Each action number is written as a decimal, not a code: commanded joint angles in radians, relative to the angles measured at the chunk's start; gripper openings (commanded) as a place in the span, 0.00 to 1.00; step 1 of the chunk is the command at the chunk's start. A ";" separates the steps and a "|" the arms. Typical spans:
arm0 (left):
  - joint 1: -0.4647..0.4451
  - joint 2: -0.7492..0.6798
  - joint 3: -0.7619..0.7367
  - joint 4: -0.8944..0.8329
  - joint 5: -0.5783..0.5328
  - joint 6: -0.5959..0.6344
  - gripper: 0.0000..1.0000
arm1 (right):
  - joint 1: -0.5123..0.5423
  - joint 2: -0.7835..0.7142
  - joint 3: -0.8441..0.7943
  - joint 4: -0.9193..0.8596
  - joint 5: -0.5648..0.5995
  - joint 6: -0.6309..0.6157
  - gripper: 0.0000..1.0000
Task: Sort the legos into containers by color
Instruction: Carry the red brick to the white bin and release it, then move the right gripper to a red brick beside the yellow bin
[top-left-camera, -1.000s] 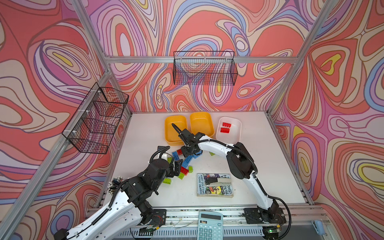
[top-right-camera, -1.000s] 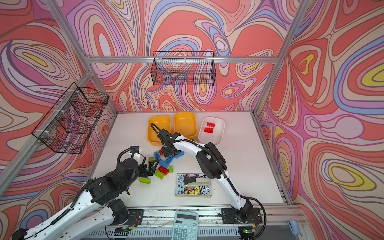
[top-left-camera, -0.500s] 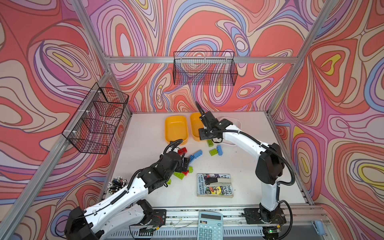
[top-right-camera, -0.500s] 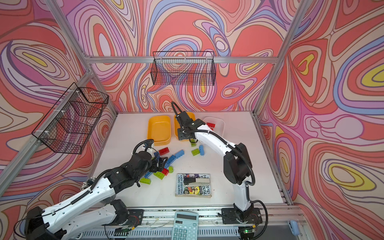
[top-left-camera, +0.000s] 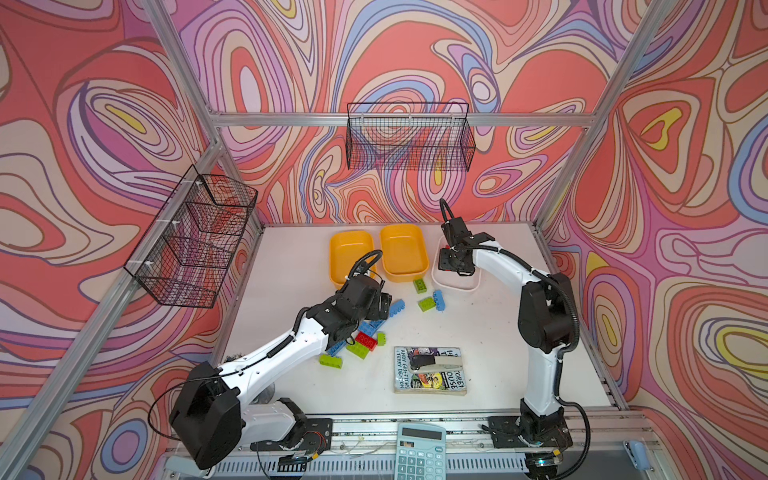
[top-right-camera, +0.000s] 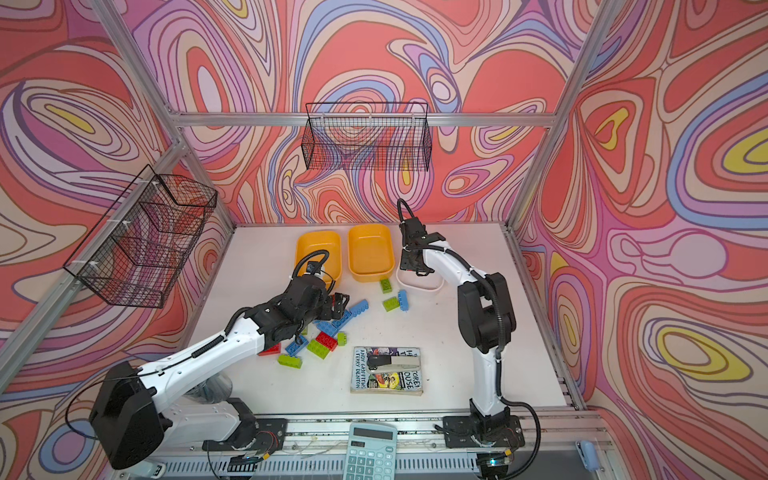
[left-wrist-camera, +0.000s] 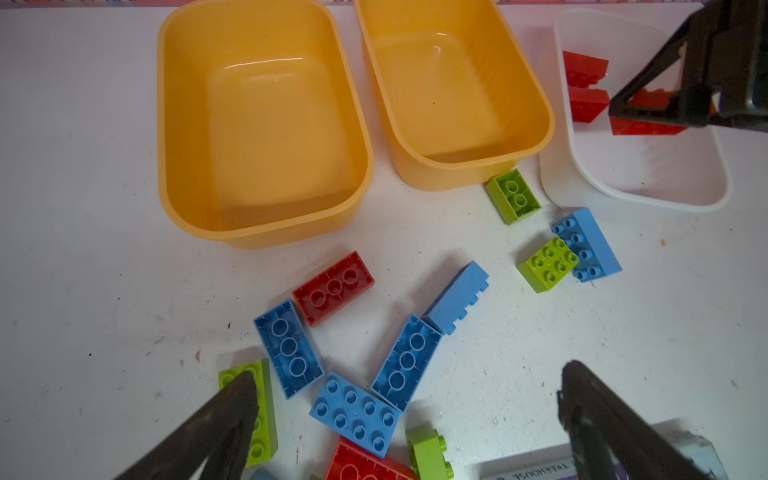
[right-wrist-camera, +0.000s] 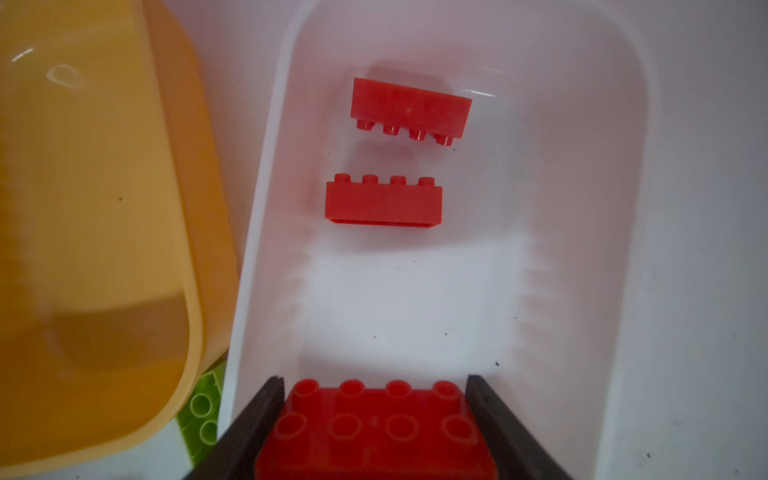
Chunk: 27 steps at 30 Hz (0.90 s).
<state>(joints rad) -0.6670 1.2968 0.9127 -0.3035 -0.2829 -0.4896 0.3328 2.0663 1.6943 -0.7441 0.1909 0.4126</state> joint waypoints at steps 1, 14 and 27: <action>0.055 0.036 0.042 -0.057 0.032 -0.083 1.00 | -0.031 0.062 0.048 0.014 -0.010 0.013 0.61; 0.118 0.180 0.140 -0.144 0.051 -0.162 1.00 | -0.072 0.145 0.174 -0.051 -0.056 -0.023 0.91; 0.131 0.086 0.070 -0.186 0.026 -0.208 1.00 | 0.081 -0.013 0.189 -0.107 -0.143 -0.014 0.89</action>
<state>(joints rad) -0.5476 1.4517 1.0187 -0.4400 -0.2291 -0.6632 0.3374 2.0926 1.8698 -0.8207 0.0860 0.3897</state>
